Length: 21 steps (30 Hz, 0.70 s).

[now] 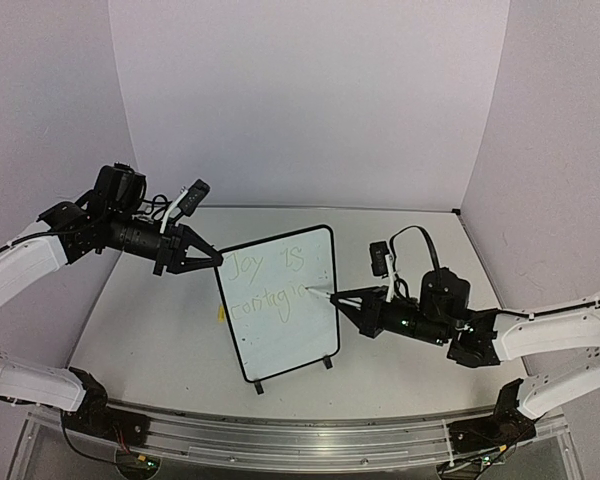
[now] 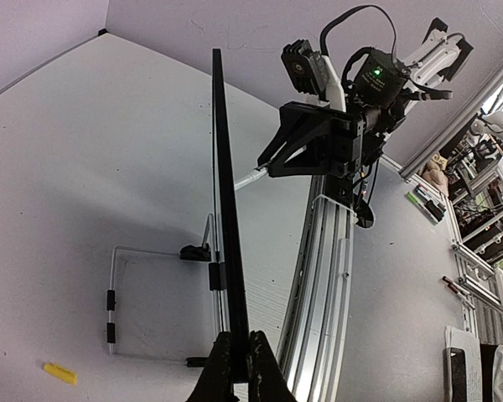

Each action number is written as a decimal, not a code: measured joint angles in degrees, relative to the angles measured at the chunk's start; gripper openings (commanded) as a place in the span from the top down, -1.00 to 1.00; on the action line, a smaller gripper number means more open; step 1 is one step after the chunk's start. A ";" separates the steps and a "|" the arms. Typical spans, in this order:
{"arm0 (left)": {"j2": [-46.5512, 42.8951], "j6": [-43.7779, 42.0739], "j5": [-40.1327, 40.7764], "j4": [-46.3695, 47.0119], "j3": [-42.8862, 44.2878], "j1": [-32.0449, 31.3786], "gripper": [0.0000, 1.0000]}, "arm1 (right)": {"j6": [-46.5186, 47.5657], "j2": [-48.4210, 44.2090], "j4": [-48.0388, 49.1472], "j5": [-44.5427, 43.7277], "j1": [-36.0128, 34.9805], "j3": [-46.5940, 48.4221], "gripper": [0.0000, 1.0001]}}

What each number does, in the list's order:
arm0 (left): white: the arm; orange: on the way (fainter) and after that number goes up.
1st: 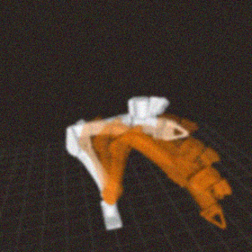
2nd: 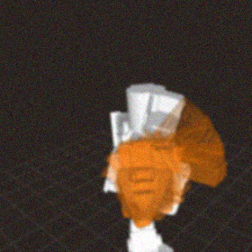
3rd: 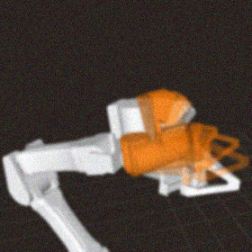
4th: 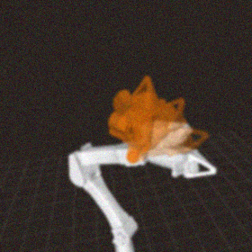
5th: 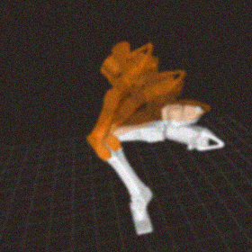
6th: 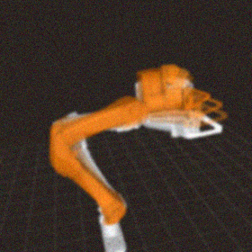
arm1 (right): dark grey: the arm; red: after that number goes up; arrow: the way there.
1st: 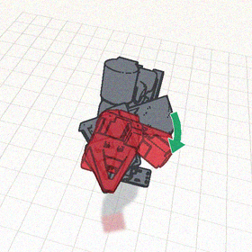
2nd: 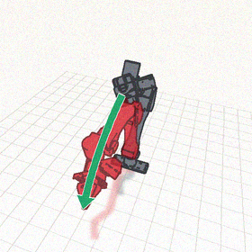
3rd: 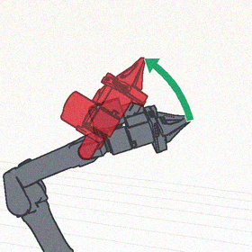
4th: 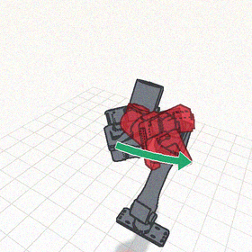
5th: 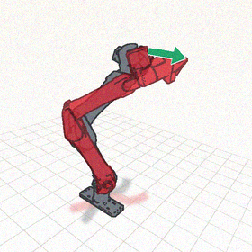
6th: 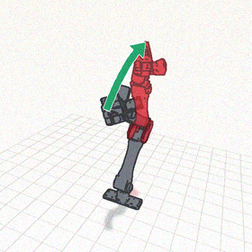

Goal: Write a sentence on the whiteboard

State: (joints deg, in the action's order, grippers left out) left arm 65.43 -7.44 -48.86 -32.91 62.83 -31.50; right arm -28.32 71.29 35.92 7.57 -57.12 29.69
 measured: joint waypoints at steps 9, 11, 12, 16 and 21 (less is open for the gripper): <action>0.00 -0.04 -0.02 -0.02 0.00 0.00 1.00 | -0.02 -3.63 -0.43 -0.01 0.00 0.00 1.00; 0.00 -0.04 -0.02 -0.02 0.00 0.00 1.00 | 0.00 -3.90 -0.45 -0.05 0.00 0.00 1.00; 0.00 -0.04 -0.02 -0.02 0.00 0.00 1.00 | 0.00 -3.87 -0.61 -0.06 0.00 0.00 1.00; 0.00 -0.04 -0.02 -0.02 0.00 0.00 1.00 | 0.04 -3.17 -0.83 -0.04 0.00 0.04 1.00; 0.00 -0.04 -0.02 -0.02 0.00 0.00 1.00 | 0.54 -1.75 -0.99 -0.14 0.00 0.39 1.00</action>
State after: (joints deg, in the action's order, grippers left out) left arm 65.43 -7.49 -48.88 -32.93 62.83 -31.51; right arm -27.78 69.53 34.94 7.44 -57.12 30.08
